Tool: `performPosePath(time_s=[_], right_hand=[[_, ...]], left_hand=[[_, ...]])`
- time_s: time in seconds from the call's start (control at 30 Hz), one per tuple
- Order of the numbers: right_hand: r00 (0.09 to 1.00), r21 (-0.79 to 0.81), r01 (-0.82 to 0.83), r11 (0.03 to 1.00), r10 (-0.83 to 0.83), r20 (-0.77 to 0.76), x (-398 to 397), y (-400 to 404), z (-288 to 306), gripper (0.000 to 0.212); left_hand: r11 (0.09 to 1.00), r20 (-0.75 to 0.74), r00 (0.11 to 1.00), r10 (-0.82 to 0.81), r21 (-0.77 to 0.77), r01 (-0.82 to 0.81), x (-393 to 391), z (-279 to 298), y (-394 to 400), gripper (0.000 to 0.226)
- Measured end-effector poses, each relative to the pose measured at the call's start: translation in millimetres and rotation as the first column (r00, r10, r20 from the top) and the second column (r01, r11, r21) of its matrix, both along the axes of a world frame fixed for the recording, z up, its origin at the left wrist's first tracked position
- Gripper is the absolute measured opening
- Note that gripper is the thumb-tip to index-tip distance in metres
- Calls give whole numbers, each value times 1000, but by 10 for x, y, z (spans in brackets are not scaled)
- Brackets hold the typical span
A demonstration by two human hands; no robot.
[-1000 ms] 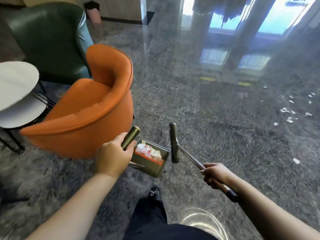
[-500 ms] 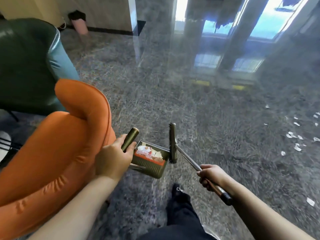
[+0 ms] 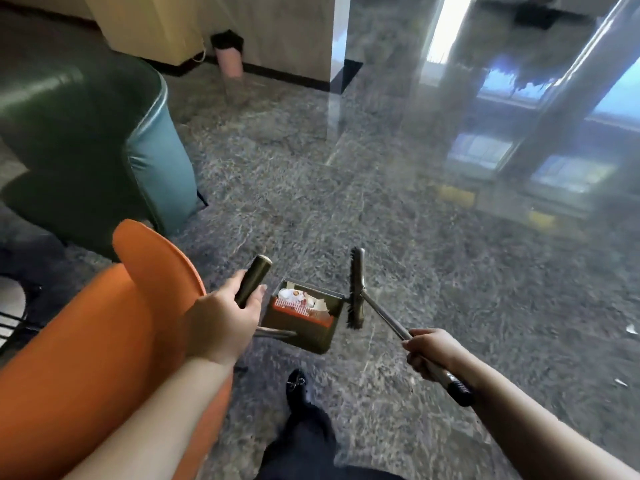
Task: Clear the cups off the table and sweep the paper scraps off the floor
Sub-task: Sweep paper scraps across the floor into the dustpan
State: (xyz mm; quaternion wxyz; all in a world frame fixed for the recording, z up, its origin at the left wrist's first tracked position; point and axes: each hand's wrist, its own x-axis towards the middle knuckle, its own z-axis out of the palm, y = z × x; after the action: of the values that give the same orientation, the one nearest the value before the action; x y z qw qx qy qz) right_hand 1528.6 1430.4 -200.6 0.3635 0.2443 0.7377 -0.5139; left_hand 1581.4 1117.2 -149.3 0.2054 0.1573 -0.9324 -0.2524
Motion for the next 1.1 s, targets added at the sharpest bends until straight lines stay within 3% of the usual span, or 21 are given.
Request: performPosePath(time_s=[0.2, 0.43, 0.73, 0.87, 1.1], right_hand=[[999, 20, -45, 999, 45, -12, -1546, -437, -17, 18], [997, -12, -72, 997, 71, -42, -3065, -949, 42, 14], [977, 4, -205, 979, 205, -62, -5461, -1522, -26, 14], [962, 16, -270, 963, 270, -46, -6469, -1824, 53, 12], [939, 54, -339, 939, 341, -40, -8064, -2633, -8, 21]], left_hand=[[999, 102, 994, 47, -9, -46, -1446, -32, -447, 31], [997, 63, 996, 58, -61, -54, -2994, 48, -934, 29], [981, 101, 977, 188, -78, -180, -5032, -113, -1505, 33], [966, 52, 968, 246, -99, -240, -5816, -108, -1798, 34], [950, 35, 955, 295, -120, -289, -7100, -120, -2576, 42]])
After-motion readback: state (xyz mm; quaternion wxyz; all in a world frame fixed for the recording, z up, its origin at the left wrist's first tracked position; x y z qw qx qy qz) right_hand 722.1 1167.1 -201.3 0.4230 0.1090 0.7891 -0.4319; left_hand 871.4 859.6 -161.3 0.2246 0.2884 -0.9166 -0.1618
